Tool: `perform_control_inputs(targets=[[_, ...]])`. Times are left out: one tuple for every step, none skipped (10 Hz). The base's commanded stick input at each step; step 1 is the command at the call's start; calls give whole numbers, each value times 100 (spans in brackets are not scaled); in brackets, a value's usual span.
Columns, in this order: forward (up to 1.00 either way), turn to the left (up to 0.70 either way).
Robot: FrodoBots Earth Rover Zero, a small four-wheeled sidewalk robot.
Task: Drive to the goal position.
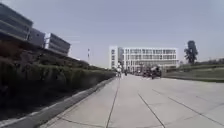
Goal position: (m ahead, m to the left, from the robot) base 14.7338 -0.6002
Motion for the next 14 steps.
perform_control_inputs(targets=[[70,-35],[70,-35],[70,-35],[70,-35],[70,-26],[70,-1],[70,0],[70,0],[70,0],[70,0],[70,0],[70,0],[70,0],[70,0]])
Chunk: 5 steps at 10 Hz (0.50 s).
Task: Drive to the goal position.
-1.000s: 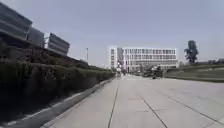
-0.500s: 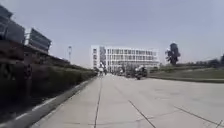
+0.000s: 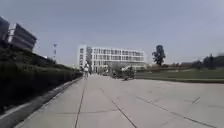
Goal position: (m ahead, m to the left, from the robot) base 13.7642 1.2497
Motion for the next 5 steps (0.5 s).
perform_control_inputs(targets=[[70,35],[70,35],[70,35],[70,35],[70,35]])
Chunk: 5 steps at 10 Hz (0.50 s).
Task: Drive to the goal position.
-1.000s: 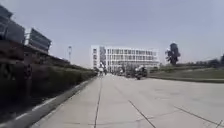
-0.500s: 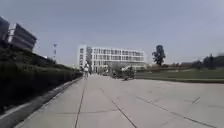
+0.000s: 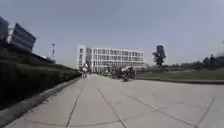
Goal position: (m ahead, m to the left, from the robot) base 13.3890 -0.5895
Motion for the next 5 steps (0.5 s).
perform_control_inputs(targets=[[70,35],[70,19],[70,0],[70,0],[70,0]])
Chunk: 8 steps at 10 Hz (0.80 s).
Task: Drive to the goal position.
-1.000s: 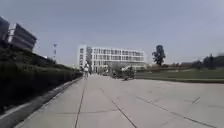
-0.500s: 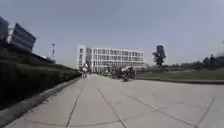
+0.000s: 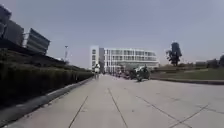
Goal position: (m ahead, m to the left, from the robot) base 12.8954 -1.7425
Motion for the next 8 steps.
perform_control_inputs(targets=[[70,0],[70,0],[70,20],[70,35],[70,26],[70,0],[70,0],[70,0]])
